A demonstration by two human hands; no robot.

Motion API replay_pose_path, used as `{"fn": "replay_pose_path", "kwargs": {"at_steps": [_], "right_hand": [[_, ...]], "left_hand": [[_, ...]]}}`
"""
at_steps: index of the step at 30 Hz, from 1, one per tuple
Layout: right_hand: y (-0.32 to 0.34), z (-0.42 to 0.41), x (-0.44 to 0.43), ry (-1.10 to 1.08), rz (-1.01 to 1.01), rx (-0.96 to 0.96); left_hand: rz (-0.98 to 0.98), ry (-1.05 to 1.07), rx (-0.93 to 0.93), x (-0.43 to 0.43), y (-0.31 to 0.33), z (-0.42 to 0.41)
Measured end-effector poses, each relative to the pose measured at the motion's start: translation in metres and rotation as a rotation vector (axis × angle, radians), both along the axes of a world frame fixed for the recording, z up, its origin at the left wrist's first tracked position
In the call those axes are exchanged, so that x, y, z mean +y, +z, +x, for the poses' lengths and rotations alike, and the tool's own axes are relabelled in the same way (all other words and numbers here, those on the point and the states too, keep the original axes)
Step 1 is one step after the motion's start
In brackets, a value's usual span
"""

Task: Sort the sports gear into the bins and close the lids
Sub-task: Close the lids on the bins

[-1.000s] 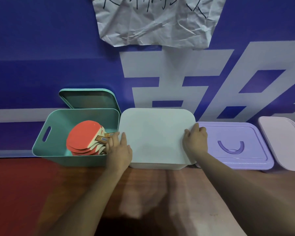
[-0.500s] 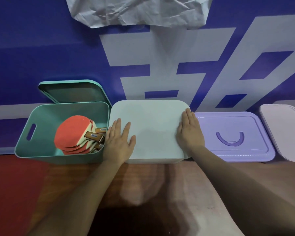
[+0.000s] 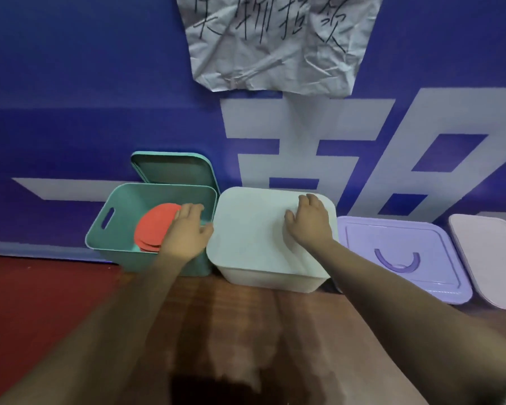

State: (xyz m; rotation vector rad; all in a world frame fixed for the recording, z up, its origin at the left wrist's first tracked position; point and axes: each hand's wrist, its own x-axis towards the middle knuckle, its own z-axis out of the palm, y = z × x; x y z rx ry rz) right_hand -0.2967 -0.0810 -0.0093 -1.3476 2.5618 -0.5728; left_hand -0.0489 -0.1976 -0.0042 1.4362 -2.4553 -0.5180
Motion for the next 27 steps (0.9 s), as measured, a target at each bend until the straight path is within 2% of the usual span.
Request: {"fn": "replay_pose_path", "kwargs": {"at_steps": [4,8,16,20,27], "right_hand": [[0.029,0.046,-0.029,0.085,0.048,-0.136],[0.047,0.091,-0.074,0.078,-0.022,-0.207],[0.041,0.141,-0.17,-0.103,-0.079,-0.405],[0.027,0.147,-0.204,-0.192,-0.107,-0.435],[0.013,0.156,-0.23,-0.262,-0.127,-0.551]], "left_hand": [[-0.026,0.193,0.034,-0.03,0.03,0.05],[-0.011,0.278,0.111,-0.087,0.046,0.094],[0.117,0.201,0.131,-0.188,0.035,0.117],[0.228,0.153,0.146,-0.226,0.022,0.107],[0.258,0.147,0.208,-0.246,-0.002,0.094]]}}
